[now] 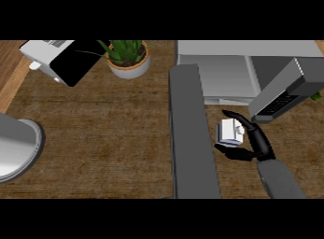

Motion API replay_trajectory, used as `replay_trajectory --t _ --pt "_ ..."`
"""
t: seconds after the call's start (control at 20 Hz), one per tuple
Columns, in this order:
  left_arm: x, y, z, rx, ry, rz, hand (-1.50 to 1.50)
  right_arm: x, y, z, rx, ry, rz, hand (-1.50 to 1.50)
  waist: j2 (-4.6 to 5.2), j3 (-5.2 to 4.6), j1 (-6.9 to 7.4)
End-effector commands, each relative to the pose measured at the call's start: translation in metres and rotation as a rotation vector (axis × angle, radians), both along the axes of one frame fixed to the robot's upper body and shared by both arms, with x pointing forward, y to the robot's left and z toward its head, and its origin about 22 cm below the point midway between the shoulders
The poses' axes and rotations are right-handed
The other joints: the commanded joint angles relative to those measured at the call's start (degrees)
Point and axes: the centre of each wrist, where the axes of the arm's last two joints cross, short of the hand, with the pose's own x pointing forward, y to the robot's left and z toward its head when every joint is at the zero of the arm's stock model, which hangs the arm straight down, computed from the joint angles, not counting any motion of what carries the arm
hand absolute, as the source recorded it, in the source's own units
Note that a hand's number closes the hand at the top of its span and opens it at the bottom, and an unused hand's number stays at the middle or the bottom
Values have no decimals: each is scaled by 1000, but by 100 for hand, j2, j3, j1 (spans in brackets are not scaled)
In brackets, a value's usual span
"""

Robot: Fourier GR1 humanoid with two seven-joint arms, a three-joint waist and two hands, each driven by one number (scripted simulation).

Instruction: Pick up the milk, place it into the microwave and close the microwave

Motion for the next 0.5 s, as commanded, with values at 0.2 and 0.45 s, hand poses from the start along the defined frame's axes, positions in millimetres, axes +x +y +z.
replay_trajectory --t 0.2,0.45 --pt "-13 9 -6 -21 9 9 -150 -18 7 -30 -142 -62 -44 -150 8 7 40" --pt "-14 7 -8 -13 -1 7 -150 0 -6 -19 -256 -64 -36 150 17 8 61"
